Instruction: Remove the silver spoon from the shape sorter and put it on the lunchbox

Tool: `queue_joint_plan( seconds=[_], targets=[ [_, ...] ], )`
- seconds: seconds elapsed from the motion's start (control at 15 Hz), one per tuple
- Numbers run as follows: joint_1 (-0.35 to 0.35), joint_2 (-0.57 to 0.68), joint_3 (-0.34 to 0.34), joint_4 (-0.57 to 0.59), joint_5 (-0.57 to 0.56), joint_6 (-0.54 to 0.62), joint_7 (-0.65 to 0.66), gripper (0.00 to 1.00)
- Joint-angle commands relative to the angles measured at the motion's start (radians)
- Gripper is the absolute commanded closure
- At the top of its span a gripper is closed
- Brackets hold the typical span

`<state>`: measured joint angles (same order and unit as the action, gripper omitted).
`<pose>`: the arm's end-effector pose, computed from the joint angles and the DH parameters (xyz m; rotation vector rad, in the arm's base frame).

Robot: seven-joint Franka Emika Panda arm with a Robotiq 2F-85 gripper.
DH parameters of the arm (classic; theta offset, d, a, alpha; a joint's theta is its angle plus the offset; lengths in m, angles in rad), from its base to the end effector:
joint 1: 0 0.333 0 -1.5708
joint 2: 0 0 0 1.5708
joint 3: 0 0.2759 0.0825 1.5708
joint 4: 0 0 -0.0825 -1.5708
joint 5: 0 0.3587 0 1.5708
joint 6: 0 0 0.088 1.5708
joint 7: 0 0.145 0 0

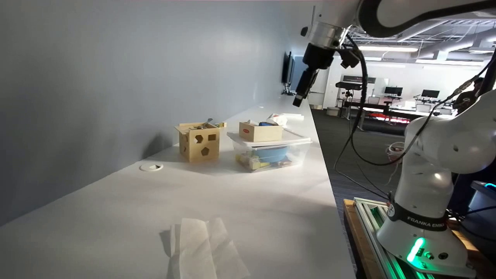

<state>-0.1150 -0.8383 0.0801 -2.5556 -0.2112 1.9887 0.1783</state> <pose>0.3399 -0.0316 0.4945 2.8564 -0.2458 0.4091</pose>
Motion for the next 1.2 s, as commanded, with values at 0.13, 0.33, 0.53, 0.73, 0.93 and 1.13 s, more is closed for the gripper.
queue_joint_plan(
  seconds=[0.13,0.33,0.53,0.73,0.93,1.13],
  targets=[
    [-0.079,0.287,-0.084,0.246,0.065,0.13,0.128,0.0],
    [-0.077,0.271,-0.097,0.23,0.063,0.132,0.124,0.0],
    [-0.077,0.314,-0.102,0.257,0.066,0.132,0.126,0.0],
    [-0.076,0.299,-0.097,0.254,0.066,0.131,0.126,0.0],
    [-0.115,0.364,-0.075,0.3,0.057,0.207,0.257,0.0],
    [-0.164,0.468,-0.079,0.383,0.037,0.285,0.375,0.0]
  ],
)
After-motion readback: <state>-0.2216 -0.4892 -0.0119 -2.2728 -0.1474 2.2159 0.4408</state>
